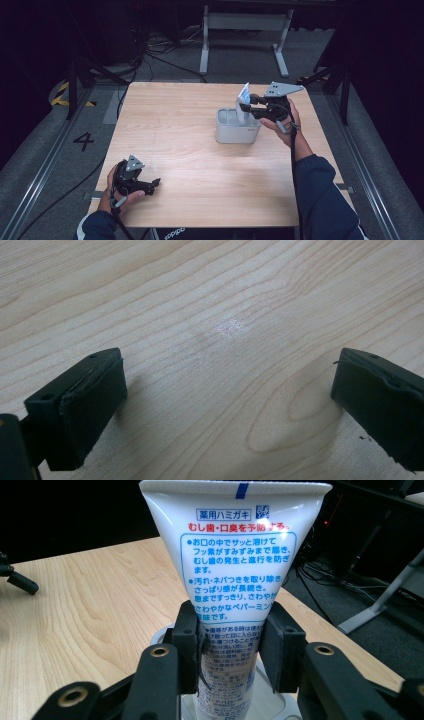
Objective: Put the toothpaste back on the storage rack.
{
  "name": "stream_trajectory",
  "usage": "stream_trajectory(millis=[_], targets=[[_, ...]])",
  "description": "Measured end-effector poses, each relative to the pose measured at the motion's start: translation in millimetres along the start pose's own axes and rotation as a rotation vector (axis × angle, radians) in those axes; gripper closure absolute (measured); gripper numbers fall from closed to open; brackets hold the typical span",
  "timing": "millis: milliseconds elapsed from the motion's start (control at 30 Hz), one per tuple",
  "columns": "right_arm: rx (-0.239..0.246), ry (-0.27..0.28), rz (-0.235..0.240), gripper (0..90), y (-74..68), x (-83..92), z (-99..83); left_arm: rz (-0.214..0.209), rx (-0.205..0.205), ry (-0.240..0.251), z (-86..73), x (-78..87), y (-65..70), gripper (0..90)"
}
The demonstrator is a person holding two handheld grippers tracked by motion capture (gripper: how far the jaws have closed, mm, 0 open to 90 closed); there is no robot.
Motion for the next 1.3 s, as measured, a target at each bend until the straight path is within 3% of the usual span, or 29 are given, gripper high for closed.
stream_trajectory(millis=[1300], targets=[[-0.012,-0.099,0.007,64.2,5.3,-14.2,-39.6,0.0,0.0,0.0,0.0,0.0,0.0,1.7]])
Point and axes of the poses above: each handheld gripper's, and its own axes: x roughly backward along the jaws, z roughly out of its top, y roughly to its right, the point moved 6 cm from there along -x, roughly forward along the jaws, and after that the axes turned 7 degrees about -x, right-handed, at the moved point
